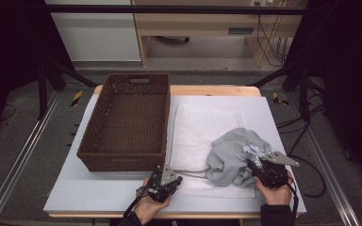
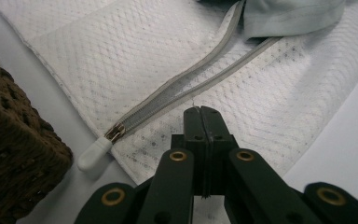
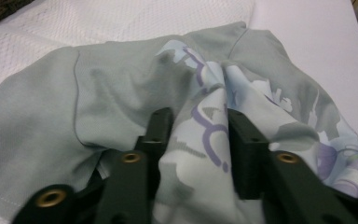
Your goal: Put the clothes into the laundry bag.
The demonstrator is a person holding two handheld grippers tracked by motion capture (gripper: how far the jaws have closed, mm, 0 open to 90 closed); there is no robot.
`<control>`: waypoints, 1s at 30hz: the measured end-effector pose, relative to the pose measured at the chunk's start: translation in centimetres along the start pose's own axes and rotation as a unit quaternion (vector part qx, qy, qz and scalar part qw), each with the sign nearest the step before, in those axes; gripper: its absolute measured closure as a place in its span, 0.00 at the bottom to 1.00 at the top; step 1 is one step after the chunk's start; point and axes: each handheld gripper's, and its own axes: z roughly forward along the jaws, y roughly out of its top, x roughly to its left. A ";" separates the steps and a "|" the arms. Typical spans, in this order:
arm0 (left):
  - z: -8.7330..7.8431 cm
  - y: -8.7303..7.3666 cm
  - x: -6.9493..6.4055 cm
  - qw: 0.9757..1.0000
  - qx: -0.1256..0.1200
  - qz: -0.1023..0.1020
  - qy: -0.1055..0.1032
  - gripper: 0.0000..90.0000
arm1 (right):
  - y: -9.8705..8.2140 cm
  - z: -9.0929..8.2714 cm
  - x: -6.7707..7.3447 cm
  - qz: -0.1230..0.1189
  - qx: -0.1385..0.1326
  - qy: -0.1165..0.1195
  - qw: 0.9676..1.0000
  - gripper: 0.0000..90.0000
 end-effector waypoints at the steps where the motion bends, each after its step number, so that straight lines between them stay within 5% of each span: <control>1: 0.0 0.0 0.0 1.000 0.001 0.000 0.000 1.00 | 0.2 -0.2 0.1 0.000 -0.001 -0.002 1.000 0.59; 4: 0.1 0.0 0.0 1.000 0.003 0.001 0.001 1.00 | 0.8 -1.3 0.5 -0.002 -0.036 -0.003 0.999 0.51; 5: 0.2 -0.1 0.0 1.000 0.003 0.001 0.001 1.00 | 1.7 -2.7 1.2 0.003 -0.077 0.003 0.997 0.42; 7: 0.2 -0.1 -0.1 1.000 0.003 0.002 0.002 1.00 | 2.4 -3.3 2.4 0.005 -0.096 0.033 0.995 0.41; 10: 0.2 -0.1 -0.1 1.000 0.003 0.003 0.004 1.00 | 3.0 -2.7 3.9 -0.002 -0.077 0.060 0.995 0.39; 11: 0.3 0.0 -0.1 1.000 0.004 0.002 0.005 1.00 | 3.0 -1.1 5.5 -0.016 -0.051 0.069 0.996 0.39; 15: 0.3 0.0 -0.2 1.000 0.007 0.008 0.010 1.00 | 1.9 2.7 7.4 -0.037 0.009 0.068 0.997 0.45; 18: 0.3 0.0 -0.2 1.000 0.009 0.007 0.009 0.99 | 0.7 4.8 7.1 -0.042 0.047 0.044 0.997 0.62; 21: 0.3 0.0 -0.2 1.000 0.009 0.007 0.009 0.99 | 0.2 5.1 6.8 -0.045 0.055 0.024 0.997 0.84; 24: 0.2 0.0 -0.1 1.000 0.009 0.005 0.007 0.99 | 0.5 4.6 6.3 -0.027 0.057 0.029 0.998 0.89; 30: 0.2 0.0 -0.1 1.000 0.009 0.003 0.006 0.99 | 2.2 -0.4 2.8 0.022 -0.017 0.015 1.000 0.90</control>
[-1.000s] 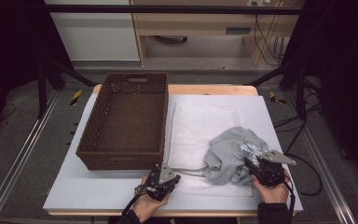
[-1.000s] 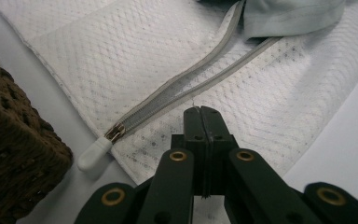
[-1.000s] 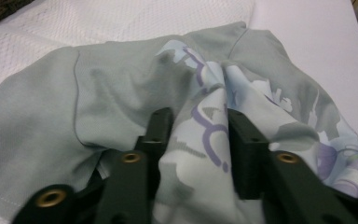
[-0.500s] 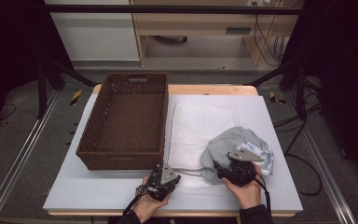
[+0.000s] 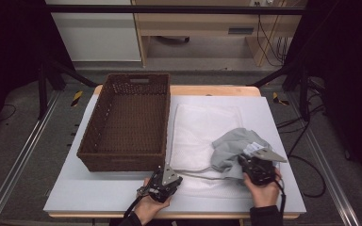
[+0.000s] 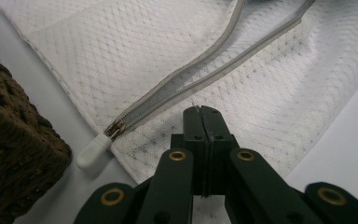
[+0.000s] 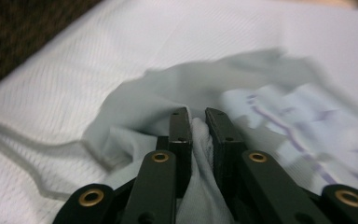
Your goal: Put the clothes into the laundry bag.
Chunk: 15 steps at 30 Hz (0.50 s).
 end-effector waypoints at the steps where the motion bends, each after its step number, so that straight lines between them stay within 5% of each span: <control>1: 0.0 0.0 0.0 1.000 0.000 -0.001 0.000 0.99 | 0.3 -1.5 -1.4 0.012 -0.021 -0.019 1.000 0.90; 4: 0.0 0.0 0.0 1.000 0.001 -0.002 0.001 0.99 | 0.0 -1.7 -2.3 0.017 -0.012 -0.030 0.999 0.89; 7: -0.1 0.0 0.1 1.000 0.002 -0.006 0.000 0.99 | -1.6 1.1 -2.5 -0.020 0.056 -0.042 0.997 0.88; 8: -0.1 0.0 0.1 1.000 0.002 -0.006 0.000 0.99 | -1.6 1.1 -2.5 -0.020 0.056 -0.042 0.997 0.88; 9: -0.1 0.0 0.1 1.000 0.001 -0.007 0.001 0.99 | -2.0 1.9 -2.1 -0.046 0.063 -0.053 0.996 0.87; 12: -0.1 0.0 0.1 1.000 0.001 -0.008 0.001 0.99 | -1.8 1.6 -2.0 -0.049 0.061 -0.049 0.996 0.81; 15: -0.2 0.1 0.1 1.000 -0.002 -0.006 0.003 1.00 | -0.8 0.0 -1.6 -0.038 0.030 -0.019 0.999 0.65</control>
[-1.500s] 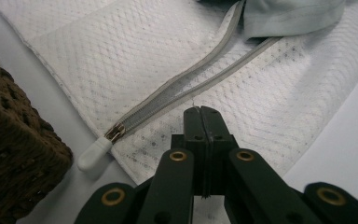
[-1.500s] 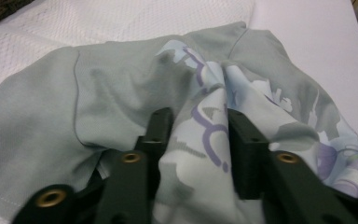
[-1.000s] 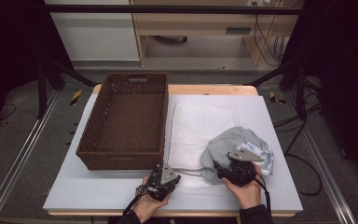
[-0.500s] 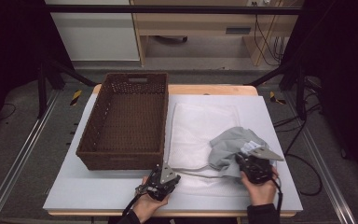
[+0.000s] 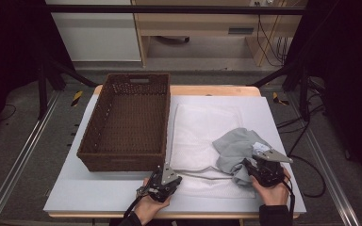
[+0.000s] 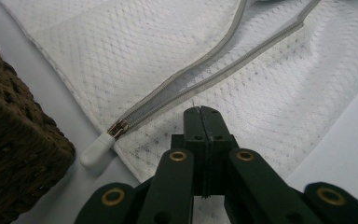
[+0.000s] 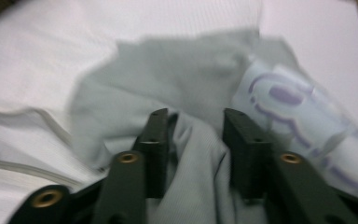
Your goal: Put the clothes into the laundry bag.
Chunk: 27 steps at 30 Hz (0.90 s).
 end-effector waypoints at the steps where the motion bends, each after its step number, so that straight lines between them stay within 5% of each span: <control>1: 0.0 0.0 0.0 1.000 0.000 0.000 0.000 1.00 | 0.4 -0.6 0.3 0.000 -0.014 0.003 1.000 0.63; 4: 0.1 0.0 -0.1 1.000 0.003 0.001 0.001 1.00 | 1.6 -2.2 1.5 -0.005 -0.060 0.033 0.998 0.62; 7: 0.1 0.1 -0.2 1.000 0.001 0.001 0.000 1.00 | 2.2 -2.6 2.8 -0.016 -0.077 0.055 0.995 0.64; 8: 0.0 0.2 -0.3 1.000 0.000 0.003 -0.002 1.00 | 2.6 -2.2 4.2 -0.028 -0.080 0.079 0.993 0.68; 13: 0.1 0.2 -0.4 1.000 0.004 0.003 -0.002 1.00 | 2.1 1.7 7.8 -0.044 -0.029 0.141 0.989 0.69; 16: 0.2 0.1 -0.4 1.000 0.005 0.002 -0.003 1.00 | 1.1 3.9 8.9 -0.055 0.003 0.139 0.989 0.69; 22: 0.1 0.1 -0.4 1.000 0.008 0.002 -0.001 1.00 | -0.5 5.8 8.4 -0.064 0.046 0.113 0.991 0.70; 27: 0.1 0.1 -0.4 1.000 0.009 0.002 -0.001 0.99 | -0.9 5.9 7.9 -0.063 0.040 0.102 0.992 0.78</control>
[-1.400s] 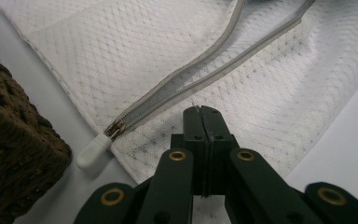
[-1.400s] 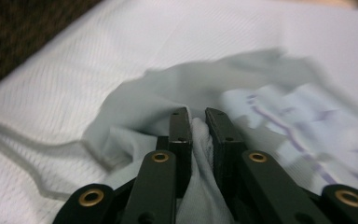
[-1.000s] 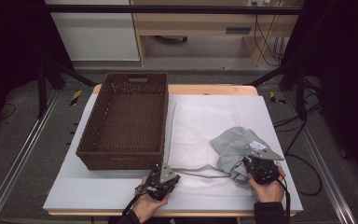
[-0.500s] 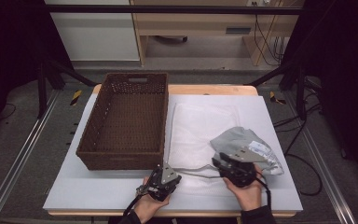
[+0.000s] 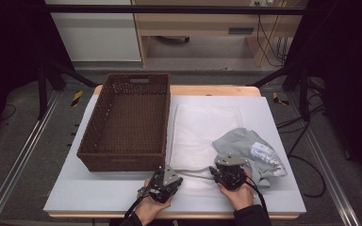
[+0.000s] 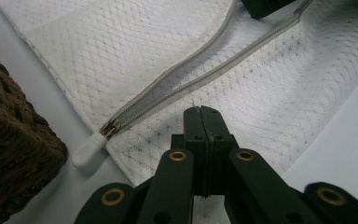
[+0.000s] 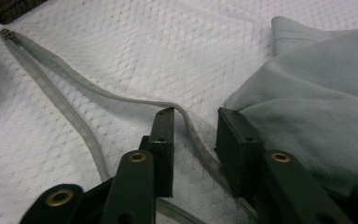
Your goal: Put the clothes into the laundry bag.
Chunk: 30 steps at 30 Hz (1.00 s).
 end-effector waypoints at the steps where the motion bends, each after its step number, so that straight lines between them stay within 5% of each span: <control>1: 0.0 0.0 0.0 1.000 -0.001 0.000 0.000 0.99 | 0.0 0.0 0.1 0.002 0.000 -0.004 1.000 0.81; 7: 0.0 0.0 0.0 1.000 -0.002 0.000 -0.001 0.99 | 0.3 0.1 0.3 -0.004 0.010 -0.033 0.999 0.98; 12: 0.0 0.0 -0.1 1.000 -0.003 0.000 -0.001 0.98 | 0.6 -0.3 0.2 0.006 0.008 -0.029 1.000 0.99; 18: -0.2 0.2 -0.2 1.000 -0.012 0.003 -0.008 0.93 | 1.3 -2.4 -0.3 0.012 -0.048 -0.017 0.999 0.99; 23: -1.2 1.9 -0.5 0.999 -0.033 0.024 -0.002 0.81 | 1.5 -3.1 -0.8 0.020 -0.065 -0.001 0.998 0.99; 30: -0.8 5.2 -0.1 0.998 -0.048 0.027 0.003 0.63 | 1.5 -3.5 -1.1 0.030 -0.077 0.017 0.996 0.99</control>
